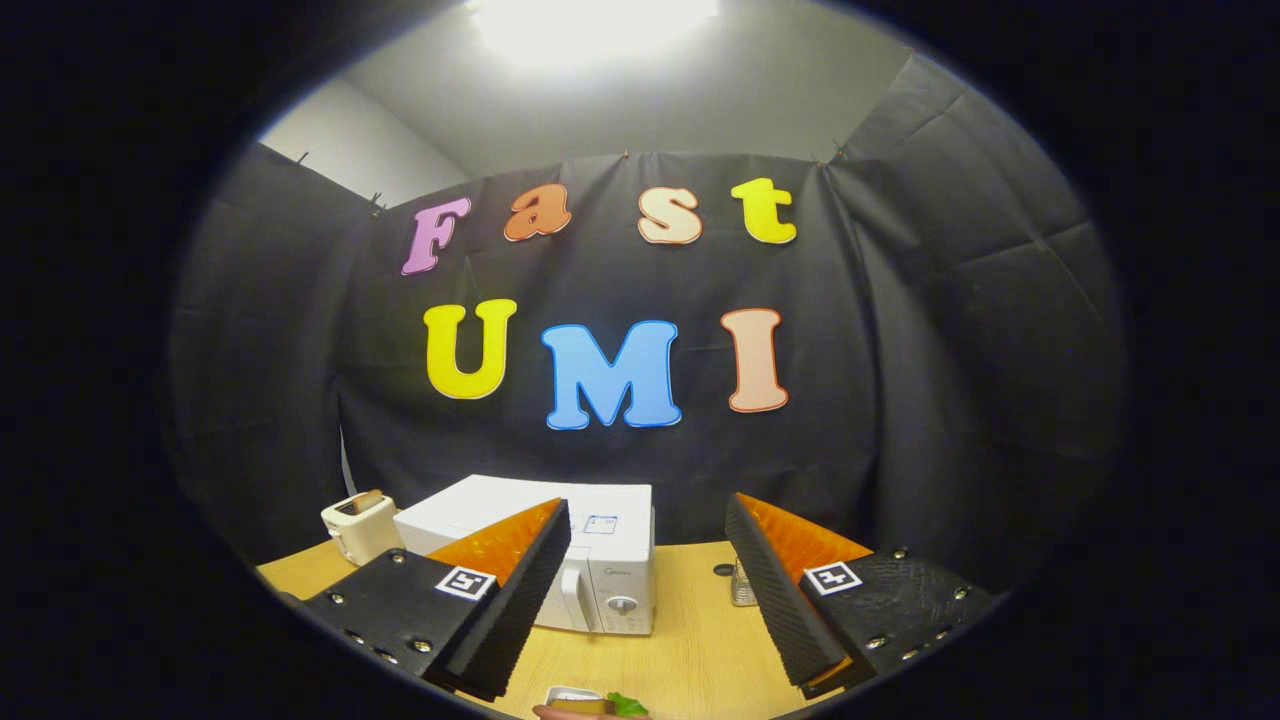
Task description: Open the microwave, put the food inside, and close the microwave door.
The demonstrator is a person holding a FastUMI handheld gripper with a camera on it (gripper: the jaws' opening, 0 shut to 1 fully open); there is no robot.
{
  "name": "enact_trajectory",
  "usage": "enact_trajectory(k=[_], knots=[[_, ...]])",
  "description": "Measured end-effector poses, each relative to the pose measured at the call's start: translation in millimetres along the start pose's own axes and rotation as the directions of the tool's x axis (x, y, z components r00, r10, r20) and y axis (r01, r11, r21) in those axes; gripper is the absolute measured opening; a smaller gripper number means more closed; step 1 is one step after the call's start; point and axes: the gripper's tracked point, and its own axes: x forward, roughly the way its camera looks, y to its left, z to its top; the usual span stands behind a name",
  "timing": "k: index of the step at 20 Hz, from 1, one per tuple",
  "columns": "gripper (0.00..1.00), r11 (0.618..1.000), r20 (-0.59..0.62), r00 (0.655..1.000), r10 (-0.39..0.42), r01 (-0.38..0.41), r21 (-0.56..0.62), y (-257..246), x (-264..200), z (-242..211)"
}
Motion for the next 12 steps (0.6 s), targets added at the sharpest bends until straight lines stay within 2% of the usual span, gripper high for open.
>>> enact_trajectory(k=[5, 12], knots=[[0.97, 1.0, 0.025, 1.0, 0.012, -0.012, 0.007, 8, 1, -5], [0.97, 0.996, -0.012, 0.997, 0.081, -0.08, 0.033, 43, 22, -49]])
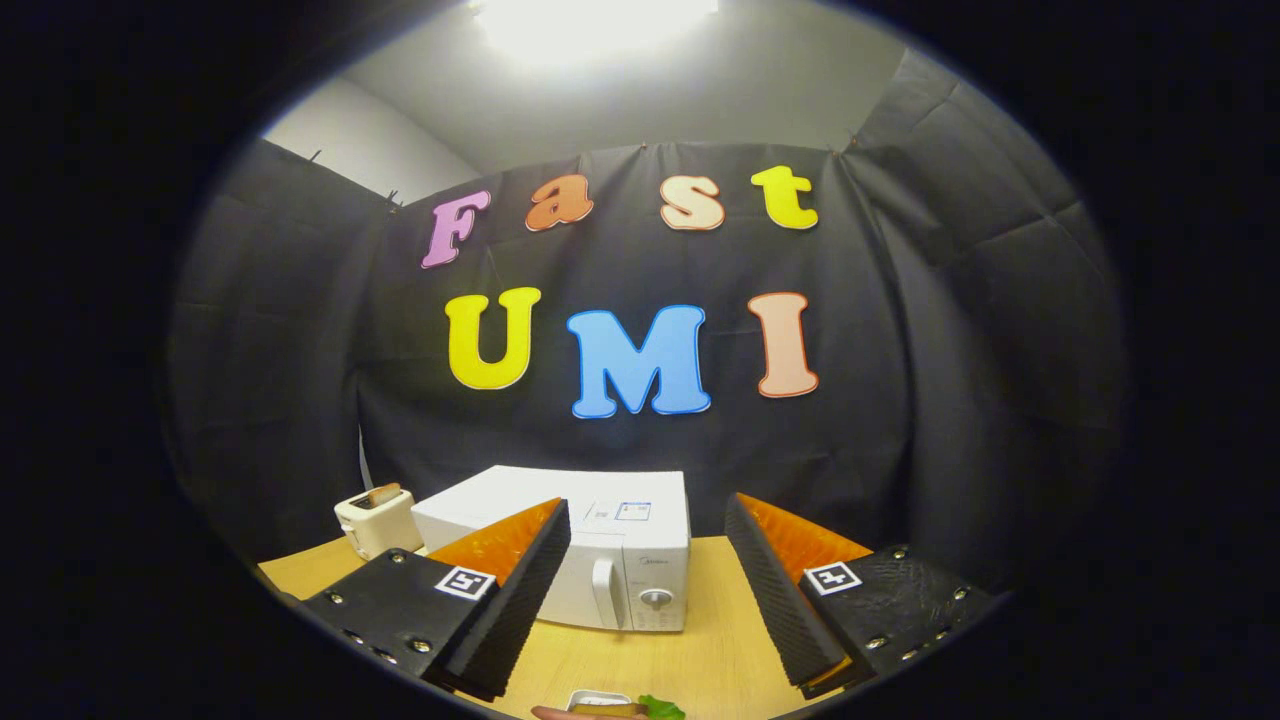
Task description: Open the microwave, put the food inside, and close the microwave door.
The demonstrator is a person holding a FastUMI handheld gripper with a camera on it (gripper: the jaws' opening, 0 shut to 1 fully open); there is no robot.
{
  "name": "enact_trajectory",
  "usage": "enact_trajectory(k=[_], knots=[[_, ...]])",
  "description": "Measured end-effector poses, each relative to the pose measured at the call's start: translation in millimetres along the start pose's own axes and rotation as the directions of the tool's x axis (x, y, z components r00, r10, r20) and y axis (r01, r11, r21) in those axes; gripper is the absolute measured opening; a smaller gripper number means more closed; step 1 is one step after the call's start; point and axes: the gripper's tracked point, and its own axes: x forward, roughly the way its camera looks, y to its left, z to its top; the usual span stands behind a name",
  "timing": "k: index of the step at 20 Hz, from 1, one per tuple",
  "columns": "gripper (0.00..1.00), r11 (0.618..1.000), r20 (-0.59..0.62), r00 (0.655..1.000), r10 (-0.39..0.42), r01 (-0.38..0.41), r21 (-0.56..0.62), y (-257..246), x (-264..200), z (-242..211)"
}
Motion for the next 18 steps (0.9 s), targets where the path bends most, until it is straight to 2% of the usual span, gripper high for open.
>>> enact_trajectory(k=[6, 11, 18], knots=[[0.97, 1.0, 0.021, 1.0, 0.013, -0.014, 0.027, 11, 29, -28], [0.97, 0.996, -0.018, 1.0, 0.023, -0.021, 0.086, 21, 61, -69], [0.97, 1.0, -0.059, 0.998, 0.017, -0.015, 0.028, 32, 106, -128]])
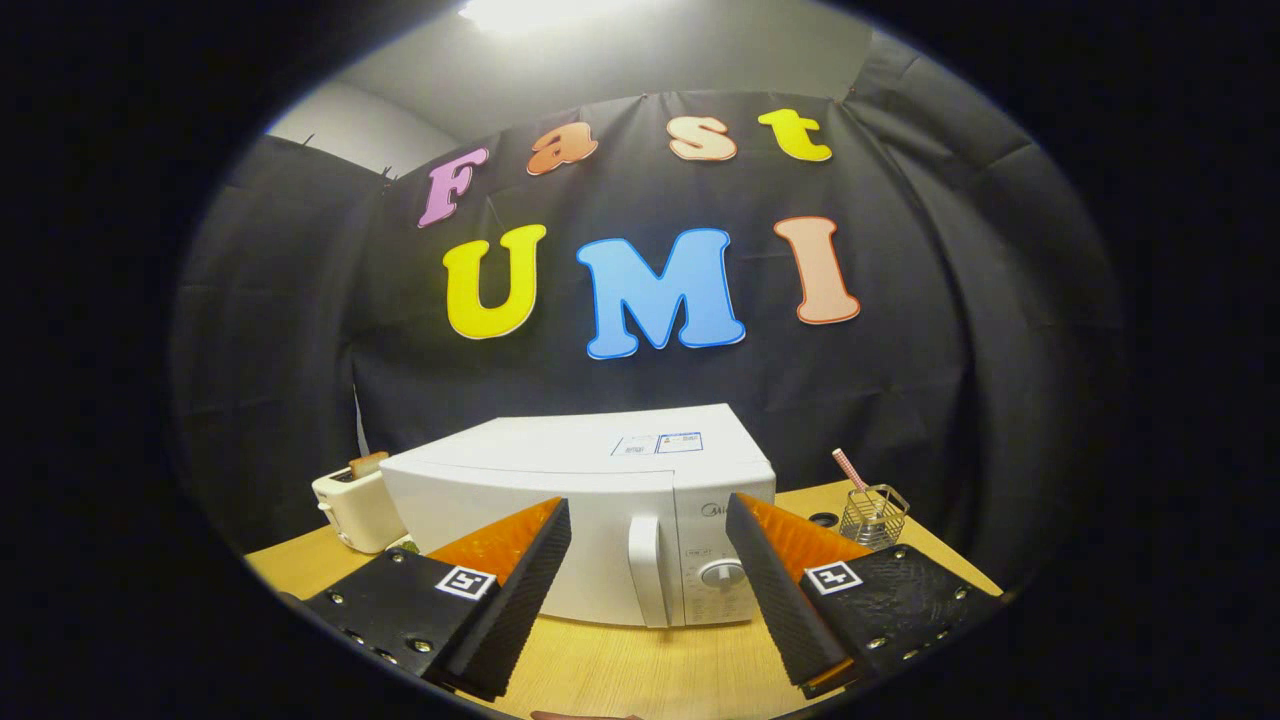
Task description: Open the microwave, put the food inside, and close the microwave door.
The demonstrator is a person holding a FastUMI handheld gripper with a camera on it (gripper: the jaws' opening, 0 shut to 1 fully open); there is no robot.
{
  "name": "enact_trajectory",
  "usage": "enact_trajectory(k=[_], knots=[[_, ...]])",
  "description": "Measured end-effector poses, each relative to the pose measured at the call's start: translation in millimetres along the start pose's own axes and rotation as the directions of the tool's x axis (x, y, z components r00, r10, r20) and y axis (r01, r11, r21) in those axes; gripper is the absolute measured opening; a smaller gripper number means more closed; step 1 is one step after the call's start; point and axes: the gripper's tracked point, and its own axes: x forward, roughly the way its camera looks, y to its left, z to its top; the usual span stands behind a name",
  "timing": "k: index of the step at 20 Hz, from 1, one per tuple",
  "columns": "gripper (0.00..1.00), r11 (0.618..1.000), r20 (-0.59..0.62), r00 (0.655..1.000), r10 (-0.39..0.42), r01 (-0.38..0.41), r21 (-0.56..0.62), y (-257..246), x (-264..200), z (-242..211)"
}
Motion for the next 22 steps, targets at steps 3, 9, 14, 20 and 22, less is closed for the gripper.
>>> enact_trajectory(k=[3, 9, 14, 20, 22], knots=[[0.97, 1.0, -0.014, 1.0, -0.007, 0.007, -0.017, 3, 18, -16], [0.9, 0.995, -0.059, 0.995, -0.083, 0.079, -0.065, -6, 59, -49], [0.83, 0.994, -0.046, 0.995, -0.092, 0.089, -0.062, 0, 69, -55], [0.56, 0.992, -0.086, 0.988, -0.125, 0.125, 0.0, -1, 73, -74], [0.3, 0.987, -0.1, 0.985, -0.139, 0.147, 0.069, 0, 73, -72]])
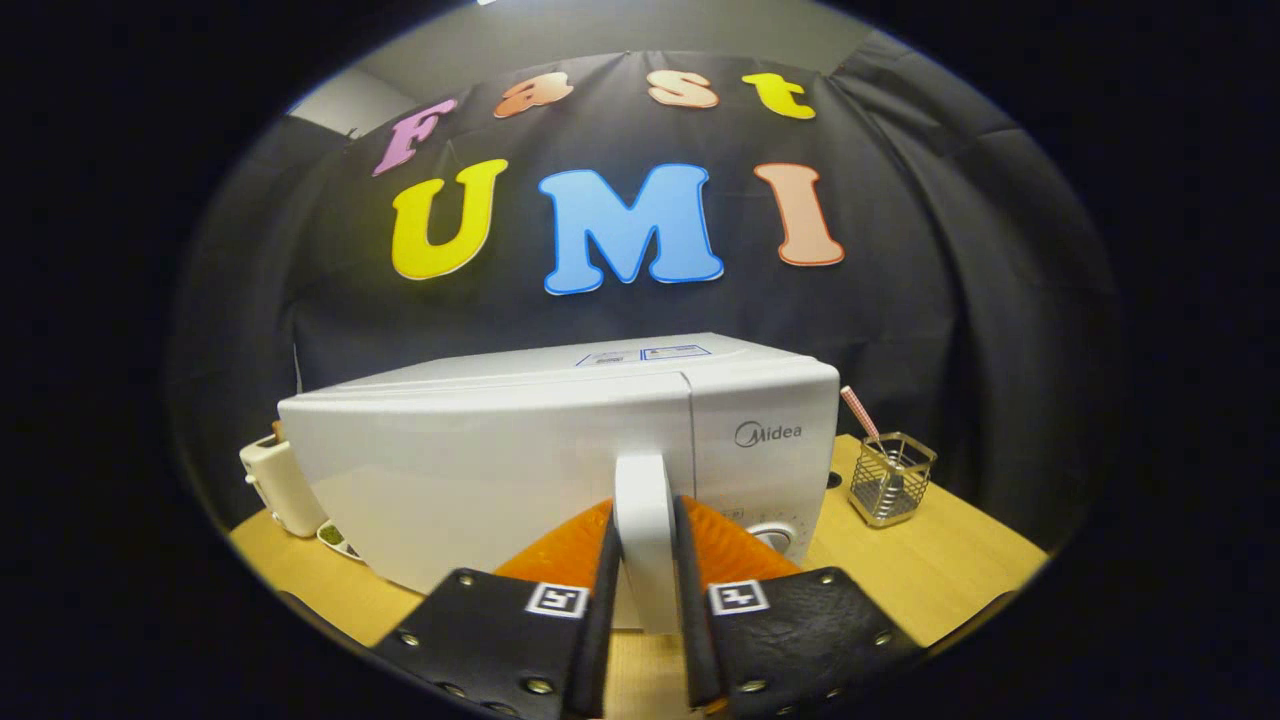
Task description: Open the microwave, put the food inside, and close the microwave door.
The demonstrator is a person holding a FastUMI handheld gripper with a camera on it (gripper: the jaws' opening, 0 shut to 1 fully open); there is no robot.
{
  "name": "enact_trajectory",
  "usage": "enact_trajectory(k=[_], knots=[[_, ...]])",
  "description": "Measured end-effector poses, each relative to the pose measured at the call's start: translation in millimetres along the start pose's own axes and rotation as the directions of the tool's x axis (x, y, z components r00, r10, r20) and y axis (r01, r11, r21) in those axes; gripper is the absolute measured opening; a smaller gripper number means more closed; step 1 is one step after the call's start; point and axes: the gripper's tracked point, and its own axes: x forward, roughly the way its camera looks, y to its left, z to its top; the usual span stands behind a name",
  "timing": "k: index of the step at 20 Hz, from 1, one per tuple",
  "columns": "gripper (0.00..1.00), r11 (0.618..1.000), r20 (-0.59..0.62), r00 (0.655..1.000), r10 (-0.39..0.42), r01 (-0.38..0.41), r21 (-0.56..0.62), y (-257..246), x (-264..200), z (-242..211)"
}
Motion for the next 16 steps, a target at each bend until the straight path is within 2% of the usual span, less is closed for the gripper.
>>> enact_trajectory(k=[2, 3, 4, 7, 12, 15, 16], knots=[[0.28, 0.998, 0.001, 1.0, -0.028, 0.028, -0.058, 0, 0, -1], [0.21, 0.995, 0.009, 0.999, -0.039, 0.04, -0.096, 2, -3, -1], [0.14, 0.995, 0.009, 0.999, -0.038, 0.039, -0.097, 0, -5, -1], [0.09, 0.996, 0.002, 0.999, -0.039, 0.04, -0.084, -1, -2, -2], [0.09, 0.997, -0.012, 0.999, -0.042, 0.041, -0.06, 0, -6, -3], [0.09, 0.995, 0.014, 0.998, -0.062, 0.063, -0.08, 3, -23, -5], [0.09, 0.991, 0.011, 0.998, -0.066, 0.067, -0.119, 4, -29, -8]])
